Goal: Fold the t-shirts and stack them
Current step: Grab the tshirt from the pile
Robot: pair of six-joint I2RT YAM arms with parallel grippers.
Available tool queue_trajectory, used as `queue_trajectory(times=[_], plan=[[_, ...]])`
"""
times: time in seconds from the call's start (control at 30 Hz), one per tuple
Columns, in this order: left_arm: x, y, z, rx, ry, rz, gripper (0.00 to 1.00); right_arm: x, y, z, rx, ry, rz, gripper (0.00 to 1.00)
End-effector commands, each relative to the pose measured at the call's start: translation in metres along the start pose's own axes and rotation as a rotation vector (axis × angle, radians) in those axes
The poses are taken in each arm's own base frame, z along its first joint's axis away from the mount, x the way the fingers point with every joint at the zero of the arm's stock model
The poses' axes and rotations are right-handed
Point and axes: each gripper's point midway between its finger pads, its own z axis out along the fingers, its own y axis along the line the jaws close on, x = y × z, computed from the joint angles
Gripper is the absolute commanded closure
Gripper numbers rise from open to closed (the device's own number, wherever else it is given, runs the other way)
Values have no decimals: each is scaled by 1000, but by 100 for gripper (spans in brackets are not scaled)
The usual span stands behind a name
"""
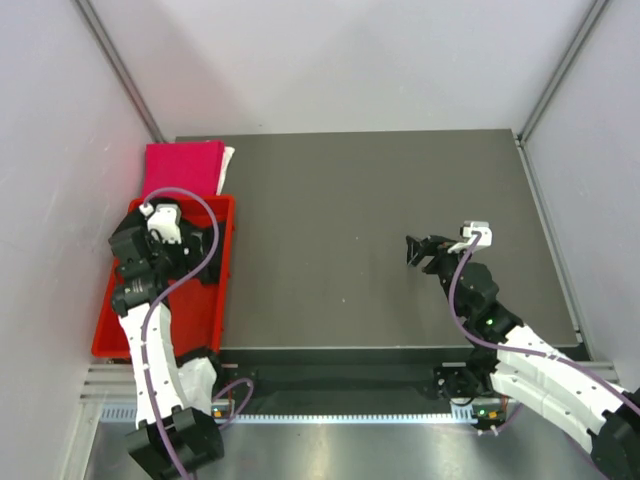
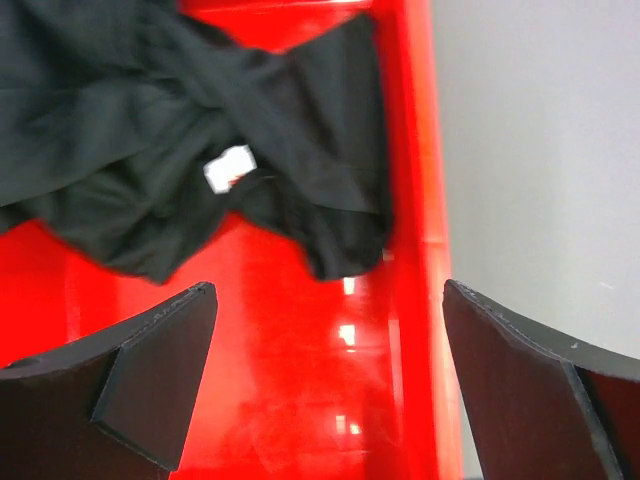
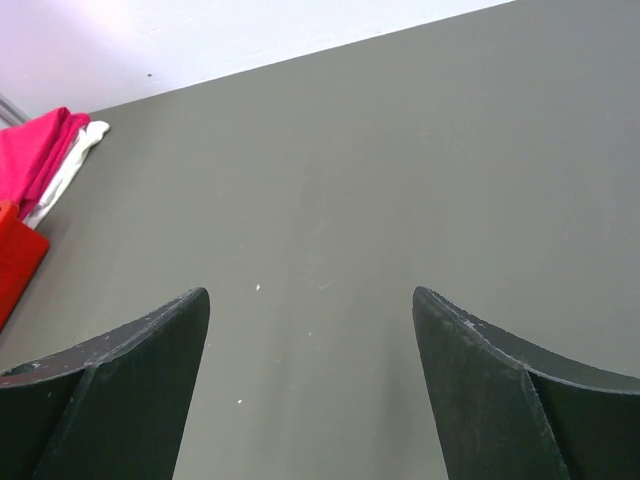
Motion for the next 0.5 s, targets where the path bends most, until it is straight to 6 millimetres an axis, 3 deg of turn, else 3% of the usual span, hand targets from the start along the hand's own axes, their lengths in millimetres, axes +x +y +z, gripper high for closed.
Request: queue_trajectory(times=[0.0,0.1,0.2,0.27,0.3,0.47], plan=[[-28,37,-6,-180,-56,53,1,-15,-1,3,12,-53,5,17],[-27,81,-4,-365,17,155,1,-12,1,5,9,-40,-4,17],[0,110,19,-421,230,193,7,-11,0,5,11,-36,-7,17],[7,111,32,-387,270,207,13,-11,1,5,8,-38,-7,17],[10,106,40,-337,277,209,21,-11,0,6,10,-39,-12,17],[23,94,76,-210,297,191,21,-11,-1,6,18,-39,-16,17]])
